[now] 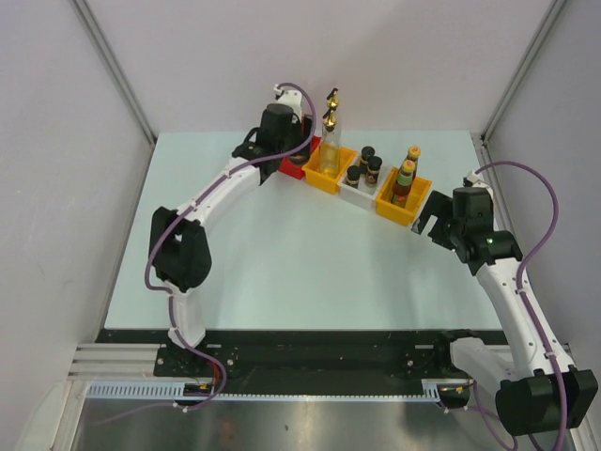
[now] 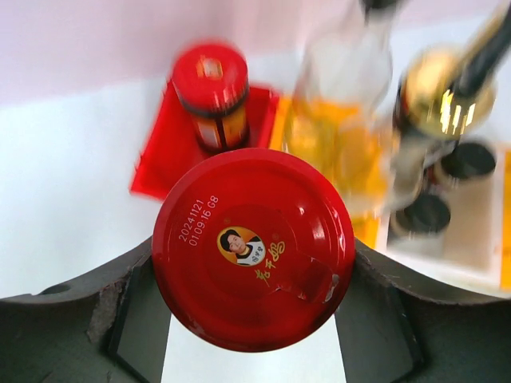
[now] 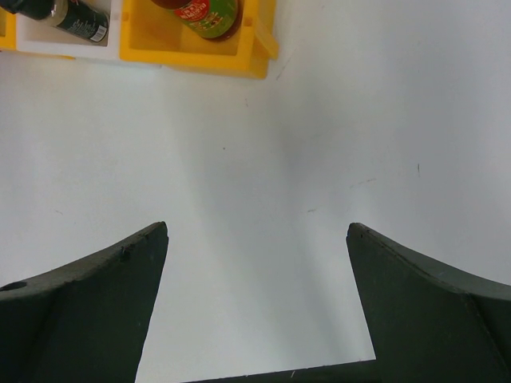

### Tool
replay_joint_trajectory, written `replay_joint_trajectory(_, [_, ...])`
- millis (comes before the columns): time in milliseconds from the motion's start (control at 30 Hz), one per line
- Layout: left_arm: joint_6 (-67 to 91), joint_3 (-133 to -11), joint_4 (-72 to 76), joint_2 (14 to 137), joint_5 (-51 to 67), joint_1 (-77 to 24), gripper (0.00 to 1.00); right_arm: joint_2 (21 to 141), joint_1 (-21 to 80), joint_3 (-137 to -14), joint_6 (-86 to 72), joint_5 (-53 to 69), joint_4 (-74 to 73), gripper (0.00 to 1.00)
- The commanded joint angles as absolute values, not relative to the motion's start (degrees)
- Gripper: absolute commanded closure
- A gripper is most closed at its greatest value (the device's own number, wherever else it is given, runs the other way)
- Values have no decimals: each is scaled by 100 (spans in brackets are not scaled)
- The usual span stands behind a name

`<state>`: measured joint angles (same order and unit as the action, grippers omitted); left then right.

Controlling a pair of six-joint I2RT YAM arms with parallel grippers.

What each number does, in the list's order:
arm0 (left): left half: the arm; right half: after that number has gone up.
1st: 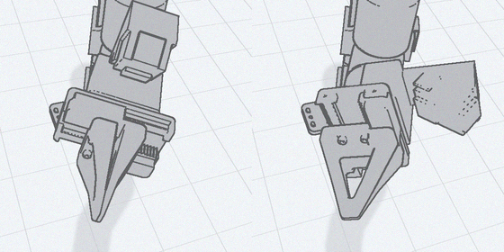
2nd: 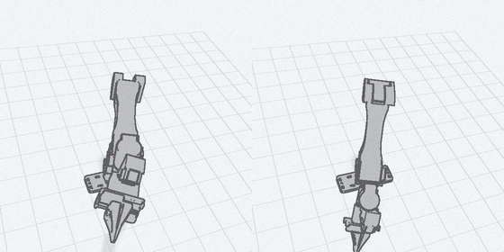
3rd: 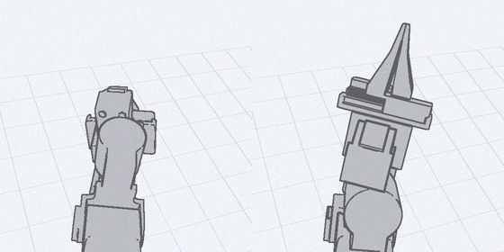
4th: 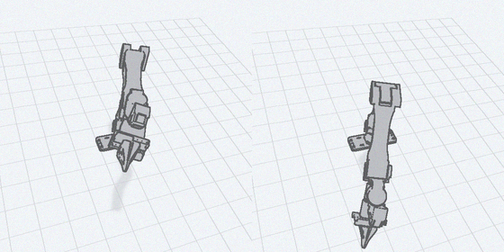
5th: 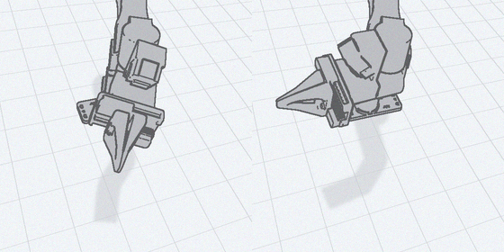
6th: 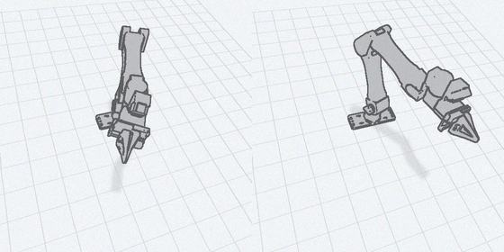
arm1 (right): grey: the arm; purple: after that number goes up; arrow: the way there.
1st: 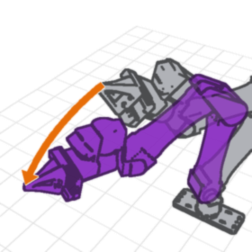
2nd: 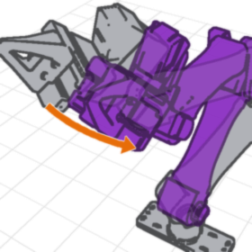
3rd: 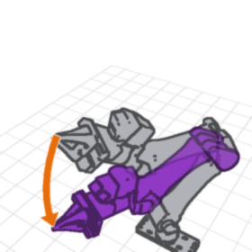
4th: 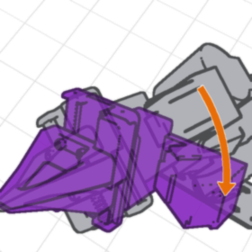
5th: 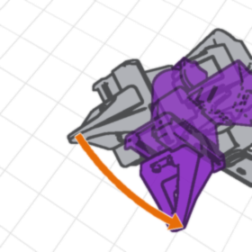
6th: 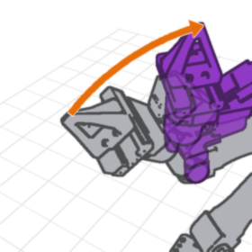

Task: Organize the condiment bottles
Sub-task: Place the bottle in the storage box.

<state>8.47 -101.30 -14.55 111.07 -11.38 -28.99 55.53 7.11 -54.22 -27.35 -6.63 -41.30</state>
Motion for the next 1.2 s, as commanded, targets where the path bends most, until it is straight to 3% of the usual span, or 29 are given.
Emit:
replay_joint_trajectory(0, [756, -11082, -449, 11320, -1178, -2716, 100, 5590, 677, -5449, -2690, -703, -3920, 0])
replay_joint_trajectory(333, [1028, -11918, -202, 12278, -1002, -2286, 100, 5686, 572, -5449, -2610, -782, -3929, 0])
replay_joint_trajectory(1167, [1274, -11637, 202, 13087, -598, -2057, 100, 6135, 545, -5449, -2681, -580, -3700, 0])
